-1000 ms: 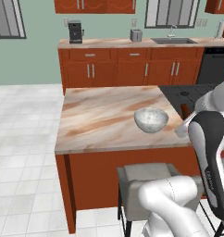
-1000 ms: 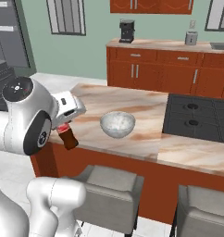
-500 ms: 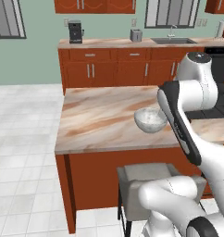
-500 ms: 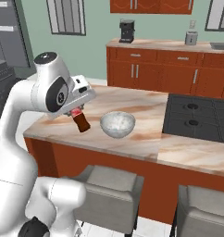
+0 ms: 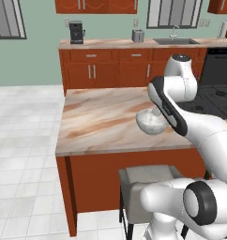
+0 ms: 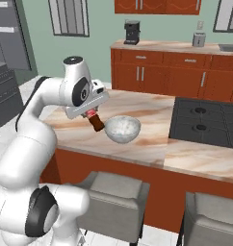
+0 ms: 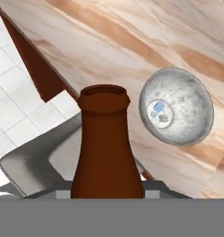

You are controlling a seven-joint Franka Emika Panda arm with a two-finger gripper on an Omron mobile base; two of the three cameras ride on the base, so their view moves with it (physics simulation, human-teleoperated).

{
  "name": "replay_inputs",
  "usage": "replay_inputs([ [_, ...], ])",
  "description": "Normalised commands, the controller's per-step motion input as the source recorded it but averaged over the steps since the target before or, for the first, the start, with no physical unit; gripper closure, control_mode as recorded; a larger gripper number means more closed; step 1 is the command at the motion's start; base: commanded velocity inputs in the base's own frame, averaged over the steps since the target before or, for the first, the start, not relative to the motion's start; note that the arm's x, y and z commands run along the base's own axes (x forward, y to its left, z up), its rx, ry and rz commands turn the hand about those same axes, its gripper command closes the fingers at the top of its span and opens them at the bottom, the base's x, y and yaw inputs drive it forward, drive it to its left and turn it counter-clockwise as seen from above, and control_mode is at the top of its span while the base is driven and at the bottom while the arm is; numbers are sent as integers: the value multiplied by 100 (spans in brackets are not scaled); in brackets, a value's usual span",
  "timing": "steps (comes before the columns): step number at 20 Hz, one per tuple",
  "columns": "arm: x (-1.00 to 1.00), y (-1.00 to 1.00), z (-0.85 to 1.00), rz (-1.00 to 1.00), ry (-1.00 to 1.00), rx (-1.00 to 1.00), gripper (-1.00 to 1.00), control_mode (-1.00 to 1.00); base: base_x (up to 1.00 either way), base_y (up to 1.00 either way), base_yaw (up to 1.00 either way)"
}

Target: Open the fridge, grab two sodas, and place both sodas inside the bowl with ice on the dining counter.

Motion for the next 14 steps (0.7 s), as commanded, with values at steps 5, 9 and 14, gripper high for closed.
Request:
replay_inputs([
  [5,75,-24,-37,13,2,0,100,-100,0,0,0],
  [9,63,-23,-42,11,5,0,100,-100,0,0,0],
  [14,54,-17,-34,8,11,0,100,-100,0,0,0],
])
